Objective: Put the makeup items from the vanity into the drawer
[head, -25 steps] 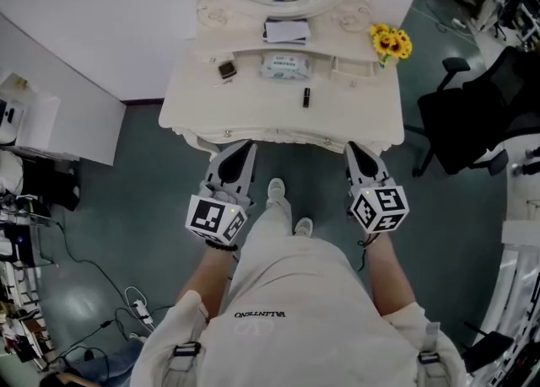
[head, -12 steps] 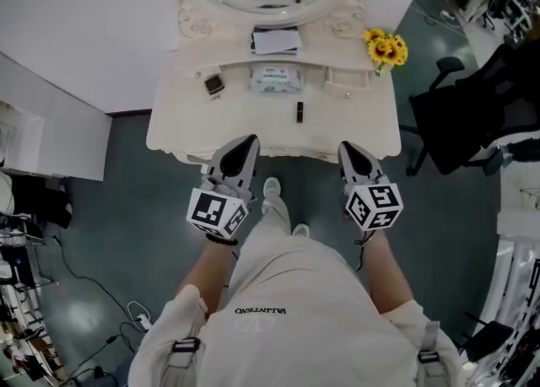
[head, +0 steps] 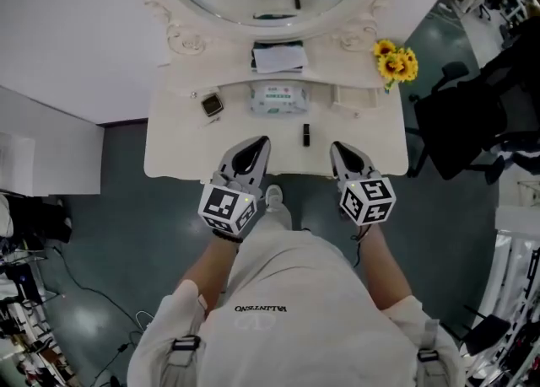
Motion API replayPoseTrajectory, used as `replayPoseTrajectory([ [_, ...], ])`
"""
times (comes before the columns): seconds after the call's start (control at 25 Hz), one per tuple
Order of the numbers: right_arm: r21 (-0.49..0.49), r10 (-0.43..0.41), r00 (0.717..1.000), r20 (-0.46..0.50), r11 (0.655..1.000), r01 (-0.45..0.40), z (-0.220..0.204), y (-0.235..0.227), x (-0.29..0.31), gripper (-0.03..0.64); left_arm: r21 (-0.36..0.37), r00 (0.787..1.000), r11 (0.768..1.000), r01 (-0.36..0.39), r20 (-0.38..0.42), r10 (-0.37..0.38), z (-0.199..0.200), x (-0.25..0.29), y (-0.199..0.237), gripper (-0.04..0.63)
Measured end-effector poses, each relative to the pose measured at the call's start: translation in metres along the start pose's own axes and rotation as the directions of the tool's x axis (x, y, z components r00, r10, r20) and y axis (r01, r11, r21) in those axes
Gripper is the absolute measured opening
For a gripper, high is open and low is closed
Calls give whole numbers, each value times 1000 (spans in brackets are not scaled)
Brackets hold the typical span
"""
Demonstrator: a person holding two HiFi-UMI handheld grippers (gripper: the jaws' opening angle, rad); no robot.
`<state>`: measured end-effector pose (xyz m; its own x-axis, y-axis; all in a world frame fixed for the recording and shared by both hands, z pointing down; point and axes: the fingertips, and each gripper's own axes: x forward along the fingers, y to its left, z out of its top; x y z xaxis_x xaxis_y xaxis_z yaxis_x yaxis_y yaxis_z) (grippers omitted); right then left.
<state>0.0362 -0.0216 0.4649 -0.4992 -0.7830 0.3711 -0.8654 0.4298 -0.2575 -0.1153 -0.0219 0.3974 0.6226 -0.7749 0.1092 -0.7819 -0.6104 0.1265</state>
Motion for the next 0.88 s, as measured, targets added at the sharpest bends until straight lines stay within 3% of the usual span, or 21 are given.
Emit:
replayPoseTrajectory([
  [0.36, 18, -31, 993, -117, 999, 34, -16, 0, 66, 9, -109, 989, 994, 13, -145, -29, -59, 47, 39, 2],
  [0.64, 60, -68, 983, -172, 995, 80, -24, -9, 91, 23, -141, 979, 989, 52, -188, -78, -75, 68, 58, 2],
  [0.88, 98, -22, 956, -293, 994, 53, -48, -9, 104, 214, -165, 967, 985, 55, -237, -94, -92, 75, 57, 2],
])
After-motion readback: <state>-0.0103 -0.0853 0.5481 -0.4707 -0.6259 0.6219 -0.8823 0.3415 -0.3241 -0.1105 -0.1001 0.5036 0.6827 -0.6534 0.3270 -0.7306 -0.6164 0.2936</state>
